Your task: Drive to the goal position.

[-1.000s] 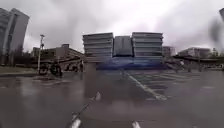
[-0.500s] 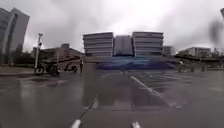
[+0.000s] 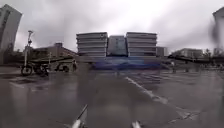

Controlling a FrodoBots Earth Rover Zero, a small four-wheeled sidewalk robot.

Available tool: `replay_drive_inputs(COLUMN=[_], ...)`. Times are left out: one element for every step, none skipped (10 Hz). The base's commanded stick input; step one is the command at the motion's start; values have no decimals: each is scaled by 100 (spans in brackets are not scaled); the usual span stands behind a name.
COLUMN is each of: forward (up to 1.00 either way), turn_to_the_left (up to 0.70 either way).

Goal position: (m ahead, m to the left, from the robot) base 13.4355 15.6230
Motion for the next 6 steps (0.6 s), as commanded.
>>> replay_drive_inputs(forward=[100, 100, 100, 100, 100, 100], turn_to_the_left=[-26, -10, -2, 0, 0, 0])
